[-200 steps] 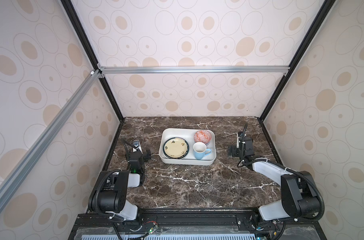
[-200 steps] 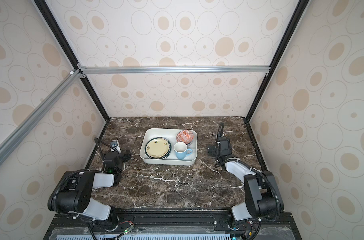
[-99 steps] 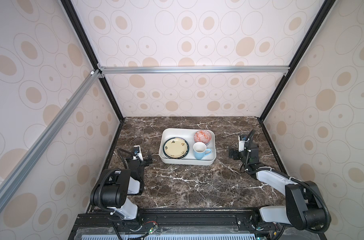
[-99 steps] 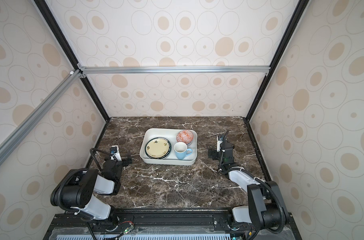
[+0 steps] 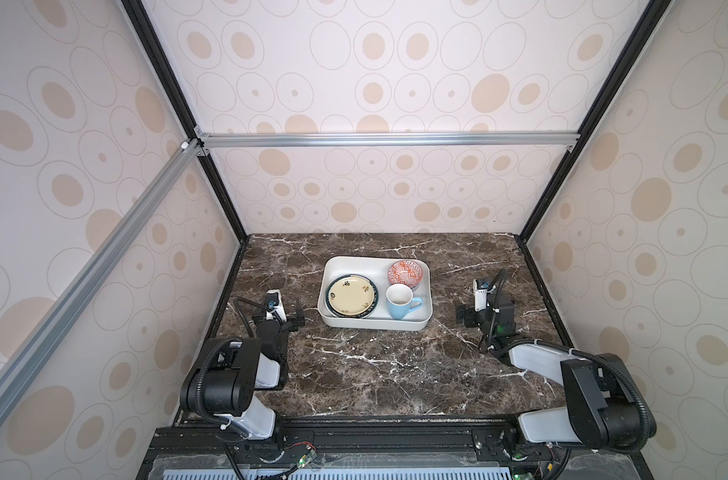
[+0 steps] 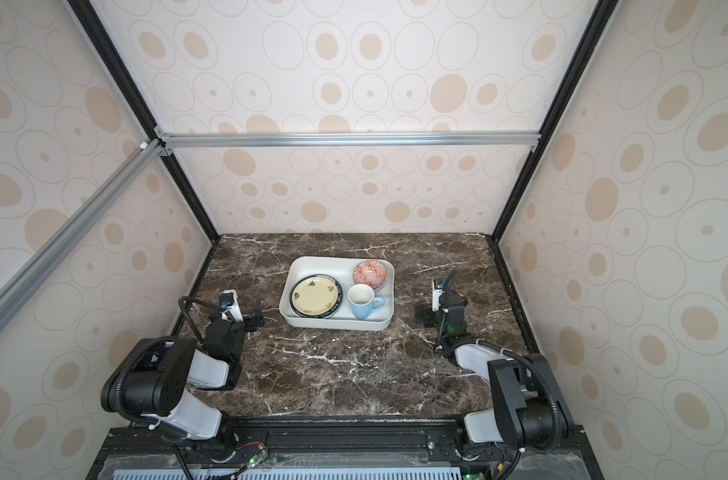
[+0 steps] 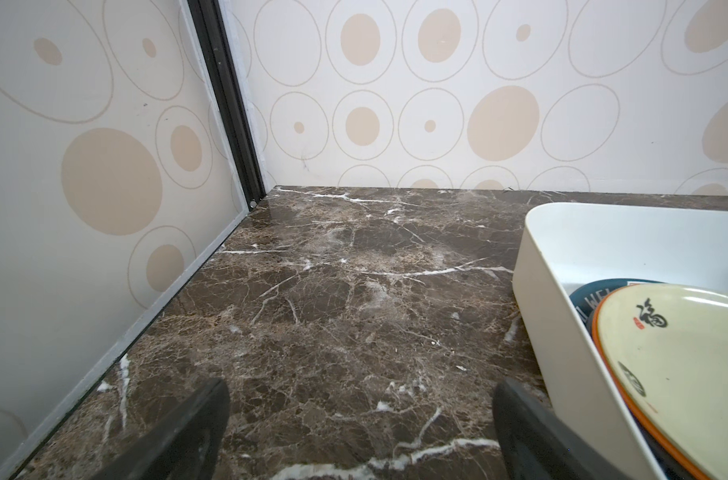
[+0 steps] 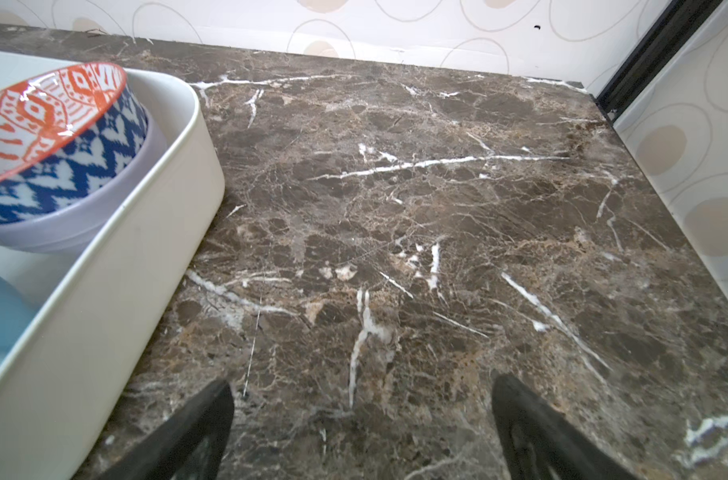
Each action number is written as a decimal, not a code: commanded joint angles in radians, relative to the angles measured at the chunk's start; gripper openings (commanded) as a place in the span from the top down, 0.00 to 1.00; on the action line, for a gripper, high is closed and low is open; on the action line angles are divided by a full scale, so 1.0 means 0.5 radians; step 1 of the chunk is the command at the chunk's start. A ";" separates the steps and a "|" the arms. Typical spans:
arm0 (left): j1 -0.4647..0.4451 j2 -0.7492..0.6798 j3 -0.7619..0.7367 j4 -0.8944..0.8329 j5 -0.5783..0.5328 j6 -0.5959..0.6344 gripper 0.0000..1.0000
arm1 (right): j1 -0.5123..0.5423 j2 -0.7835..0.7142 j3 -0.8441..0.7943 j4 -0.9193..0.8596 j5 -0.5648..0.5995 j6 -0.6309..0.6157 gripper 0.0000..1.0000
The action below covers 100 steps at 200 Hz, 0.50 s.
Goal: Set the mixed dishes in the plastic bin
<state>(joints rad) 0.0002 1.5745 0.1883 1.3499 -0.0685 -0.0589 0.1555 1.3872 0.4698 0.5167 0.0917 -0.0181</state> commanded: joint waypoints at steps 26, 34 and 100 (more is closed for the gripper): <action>0.006 0.005 0.050 0.046 0.027 0.023 0.01 | -0.085 0.010 -0.253 0.571 0.001 -0.131 0.00; 0.008 0.005 0.050 0.046 0.030 0.023 0.01 | -0.134 0.155 -0.326 0.842 -0.020 -0.082 0.00; 0.006 0.006 0.056 0.037 0.028 0.027 0.01 | -0.235 0.348 -0.114 0.658 -0.146 -0.013 0.00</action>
<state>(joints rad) 0.0002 1.5749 0.1902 1.3483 -0.0643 -0.0589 0.0437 1.5528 0.4011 0.8059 0.0456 -0.0296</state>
